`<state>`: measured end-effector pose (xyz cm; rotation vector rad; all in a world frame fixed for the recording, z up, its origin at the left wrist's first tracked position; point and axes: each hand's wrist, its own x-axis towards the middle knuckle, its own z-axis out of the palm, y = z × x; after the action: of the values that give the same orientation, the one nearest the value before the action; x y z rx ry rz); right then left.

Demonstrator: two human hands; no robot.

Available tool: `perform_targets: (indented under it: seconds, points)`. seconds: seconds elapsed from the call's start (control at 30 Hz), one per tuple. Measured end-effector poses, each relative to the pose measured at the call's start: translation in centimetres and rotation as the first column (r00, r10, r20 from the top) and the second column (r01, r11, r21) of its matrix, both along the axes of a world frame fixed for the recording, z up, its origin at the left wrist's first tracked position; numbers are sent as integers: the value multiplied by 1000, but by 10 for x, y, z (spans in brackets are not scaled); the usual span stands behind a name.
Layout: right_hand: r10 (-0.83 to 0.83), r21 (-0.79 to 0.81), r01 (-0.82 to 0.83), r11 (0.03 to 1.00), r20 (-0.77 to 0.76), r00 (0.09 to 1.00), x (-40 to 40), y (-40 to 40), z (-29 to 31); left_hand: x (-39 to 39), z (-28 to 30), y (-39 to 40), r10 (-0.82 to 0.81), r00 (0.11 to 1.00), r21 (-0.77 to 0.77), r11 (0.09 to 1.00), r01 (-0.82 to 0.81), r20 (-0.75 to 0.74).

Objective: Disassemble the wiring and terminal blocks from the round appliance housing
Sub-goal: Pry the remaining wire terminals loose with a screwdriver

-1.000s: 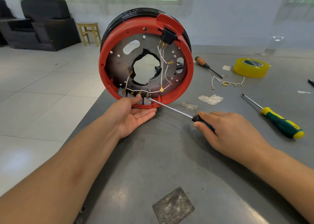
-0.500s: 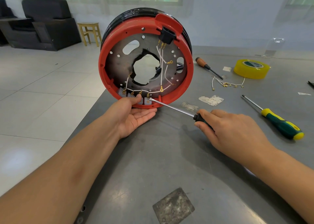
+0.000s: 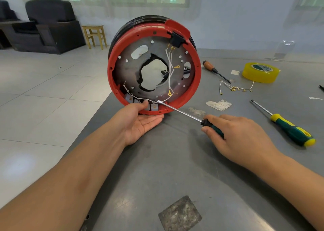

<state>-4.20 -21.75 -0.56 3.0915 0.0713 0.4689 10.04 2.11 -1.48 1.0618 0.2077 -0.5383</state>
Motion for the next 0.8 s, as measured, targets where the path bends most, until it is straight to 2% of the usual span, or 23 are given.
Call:
perform_targets:
  seconds: [0.27, 0.4, 0.57, 0.63, 0.73, 0.8]
  points:
    - [57, 217, -72, 973, 72, 996, 0, -7, -4, 3, -2, 1, 0, 1000, -16, 1000, 0, 10]
    - [107, 244, -135, 960, 127, 986, -5, -18, -8, 2, -3, 1, 0, 1000, -30, 1000, 1, 26]
    - [125, 280, -206, 938, 281, 951, -13, -24, -16, 1, -5, 3, 10, 999, -62, 998, -7, 47]
    - [70, 391, -207, 897, 337, 939, -17, -27, -21, -1, -5, 3, 17, 998, -73, 997, -12, 67]
    - [-125, 583, -152, 798, 408, 904, -24, -30, -24, -5, -6, 1, 31, 995, -87, 996, -23, 95]
    - [-263, 618, -58, 784, 414, 871, -28, -32, -24, -9, -5, 0, 43, 992, -86, 996, -33, 117]
